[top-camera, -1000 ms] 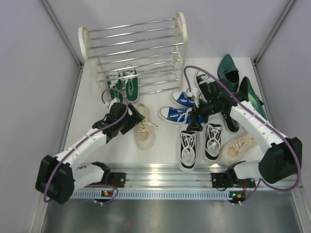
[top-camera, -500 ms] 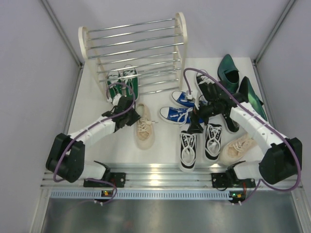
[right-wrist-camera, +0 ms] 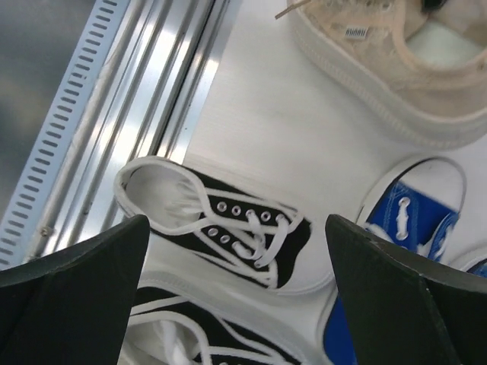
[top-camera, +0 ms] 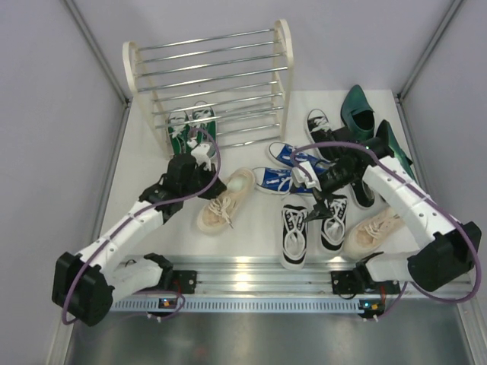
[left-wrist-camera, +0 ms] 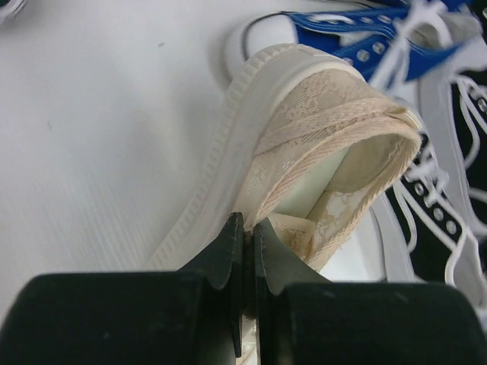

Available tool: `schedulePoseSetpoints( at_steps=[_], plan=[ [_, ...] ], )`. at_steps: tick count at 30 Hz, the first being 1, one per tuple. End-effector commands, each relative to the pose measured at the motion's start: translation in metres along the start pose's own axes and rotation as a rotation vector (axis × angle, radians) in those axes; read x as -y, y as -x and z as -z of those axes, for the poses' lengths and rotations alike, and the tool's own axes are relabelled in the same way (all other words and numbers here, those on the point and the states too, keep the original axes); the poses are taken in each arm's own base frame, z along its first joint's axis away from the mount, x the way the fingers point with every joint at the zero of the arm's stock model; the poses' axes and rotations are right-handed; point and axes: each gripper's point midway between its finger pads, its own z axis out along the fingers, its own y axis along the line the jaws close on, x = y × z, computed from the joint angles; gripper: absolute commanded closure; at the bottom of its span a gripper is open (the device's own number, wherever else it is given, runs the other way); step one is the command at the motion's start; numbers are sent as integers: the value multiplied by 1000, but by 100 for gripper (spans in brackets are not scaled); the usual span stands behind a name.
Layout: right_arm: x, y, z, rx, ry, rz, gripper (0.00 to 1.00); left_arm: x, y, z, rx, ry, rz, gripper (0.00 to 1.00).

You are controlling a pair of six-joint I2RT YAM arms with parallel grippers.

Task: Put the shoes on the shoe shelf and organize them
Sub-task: Pick up the shoe at the center of the board, then place the shoe at the center of the board.

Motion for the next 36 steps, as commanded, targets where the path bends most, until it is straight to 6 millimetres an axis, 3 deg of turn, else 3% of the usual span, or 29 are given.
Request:
schedulePoseSetpoints(
  at_steps=[1, 3, 5, 6, 9, 10, 16, 20, 23, 26, 28, 35, 36],
  plan=[
    [-22, 37, -1, 56, 139, 256, 1, 52, 29, 25, 80, -269, -335, 100],
    [-15, 44, -4, 60, 142, 279, 1, 61, 32, 30, 77, -317, -450, 100],
    [-10, 54, -7, 63, 134, 290, 1, 62, 19, 29, 3, -349, -520, 100],
    [-4, 59, -9, 69, 115, 312, 1, 64, 26, 29, 9, -357, -591, 100],
    [-3, 64, -13, 85, 100, 282, 1, 60, 10, 22, -98, -374, -732, 100],
    [-3, 62, -17, 83, 96, 262, 1, 60, 14, 17, -120, -368, -768, 100],
    [-17, 50, -26, 96, 75, 197, 1, 55, -9, 1, -273, -428, -1036, 99],
    [-25, 40, -26, 77, 56, 201, 1, 56, -22, -13, -320, -486, -1063, 90],
    [-29, 30, -27, 51, 46, 219, 1, 55, -28, -19, -347, -492, -1051, 76],
    [-32, 23, -28, 29, 50, 258, 1, 58, -18, -21, -303, -451, -1034, 70],
    [-33, 20, -30, 13, 62, 302, 1, 61, -6, -17, -245, -420, -1028, 55],
    [-32, 22, -49, -44, 128, 498, 1, 65, 42, 12, -72, -234, -876, 52],
    [-30, 24, -52, -49, 131, 521, 2, 63, 48, 16, -44, -171, -735, 51]
  ],
)
